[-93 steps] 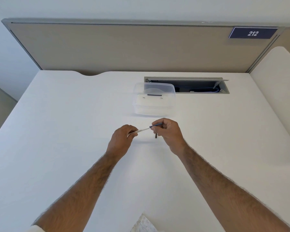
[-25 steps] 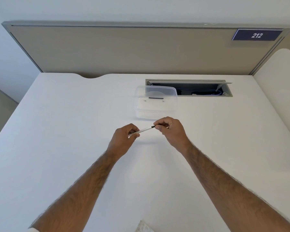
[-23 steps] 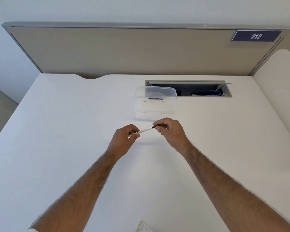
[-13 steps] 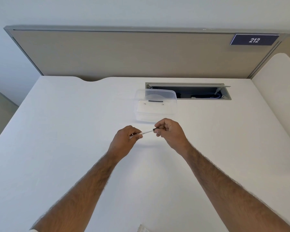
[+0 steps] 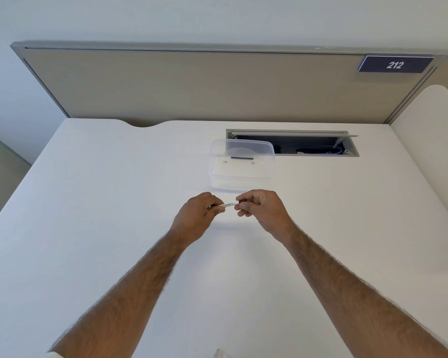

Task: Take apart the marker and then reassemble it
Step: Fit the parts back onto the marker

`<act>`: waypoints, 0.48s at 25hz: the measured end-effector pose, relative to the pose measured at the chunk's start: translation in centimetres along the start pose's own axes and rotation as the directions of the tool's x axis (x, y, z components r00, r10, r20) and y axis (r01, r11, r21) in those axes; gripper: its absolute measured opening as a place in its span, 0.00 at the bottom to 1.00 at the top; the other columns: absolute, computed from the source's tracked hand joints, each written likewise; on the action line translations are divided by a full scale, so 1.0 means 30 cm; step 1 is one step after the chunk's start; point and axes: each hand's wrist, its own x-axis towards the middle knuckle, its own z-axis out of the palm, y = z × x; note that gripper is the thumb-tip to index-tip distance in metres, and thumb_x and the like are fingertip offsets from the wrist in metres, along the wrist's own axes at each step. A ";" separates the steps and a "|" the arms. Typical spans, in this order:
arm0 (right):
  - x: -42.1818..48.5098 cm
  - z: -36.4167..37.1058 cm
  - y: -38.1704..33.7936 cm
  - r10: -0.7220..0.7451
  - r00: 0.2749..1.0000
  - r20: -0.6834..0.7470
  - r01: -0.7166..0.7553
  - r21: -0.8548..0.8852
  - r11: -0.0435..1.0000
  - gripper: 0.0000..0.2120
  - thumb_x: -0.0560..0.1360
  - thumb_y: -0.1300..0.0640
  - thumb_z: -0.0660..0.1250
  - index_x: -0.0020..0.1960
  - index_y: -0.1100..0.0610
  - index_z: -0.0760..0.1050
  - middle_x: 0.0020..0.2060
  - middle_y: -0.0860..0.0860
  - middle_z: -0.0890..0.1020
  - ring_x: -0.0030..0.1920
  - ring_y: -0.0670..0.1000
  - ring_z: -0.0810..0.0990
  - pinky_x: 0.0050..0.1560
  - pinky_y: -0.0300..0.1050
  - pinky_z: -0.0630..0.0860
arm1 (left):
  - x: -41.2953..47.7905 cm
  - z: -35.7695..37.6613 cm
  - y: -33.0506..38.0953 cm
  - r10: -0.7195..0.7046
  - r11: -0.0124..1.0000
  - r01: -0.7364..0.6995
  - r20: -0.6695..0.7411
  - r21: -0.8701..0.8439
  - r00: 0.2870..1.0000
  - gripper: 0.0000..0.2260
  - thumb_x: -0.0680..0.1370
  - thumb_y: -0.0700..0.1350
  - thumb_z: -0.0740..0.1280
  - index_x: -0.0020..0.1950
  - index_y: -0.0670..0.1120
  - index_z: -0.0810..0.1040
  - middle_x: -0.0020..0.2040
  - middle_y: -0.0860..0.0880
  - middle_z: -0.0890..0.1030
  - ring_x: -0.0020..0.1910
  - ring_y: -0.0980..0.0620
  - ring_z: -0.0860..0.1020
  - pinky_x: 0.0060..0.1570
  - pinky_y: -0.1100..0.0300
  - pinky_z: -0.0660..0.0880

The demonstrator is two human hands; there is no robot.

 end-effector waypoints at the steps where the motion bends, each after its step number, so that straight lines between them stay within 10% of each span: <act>1: -0.001 0.000 0.000 0.001 1.000 -0.002 -0.001 -0.012 1.000 0.08 0.76 0.71 0.67 0.52 0.65 0.82 0.40 0.59 0.86 0.38 0.55 0.85 0.41 0.42 0.78 | 0.001 -0.001 0.004 0.000 1.000 0.000 0.000 0.005 1.000 0.04 0.80 0.50 0.68 0.47 0.55 0.81 0.42 0.59 0.78 0.42 0.58 0.77 0.43 0.52 0.77; 12: -0.009 -0.008 -0.006 -0.032 0.999 0.002 0.032 0.017 0.999 0.06 0.77 0.69 0.67 0.54 0.66 0.79 0.42 0.61 0.87 0.42 0.59 0.88 0.44 0.46 0.81 | 0.013 -0.013 0.034 0.039 0.994 -0.044 0.049 0.105 0.998 0.09 0.83 0.55 0.62 0.47 0.55 0.79 0.42 0.57 0.77 0.42 0.57 0.76 0.40 0.54 0.75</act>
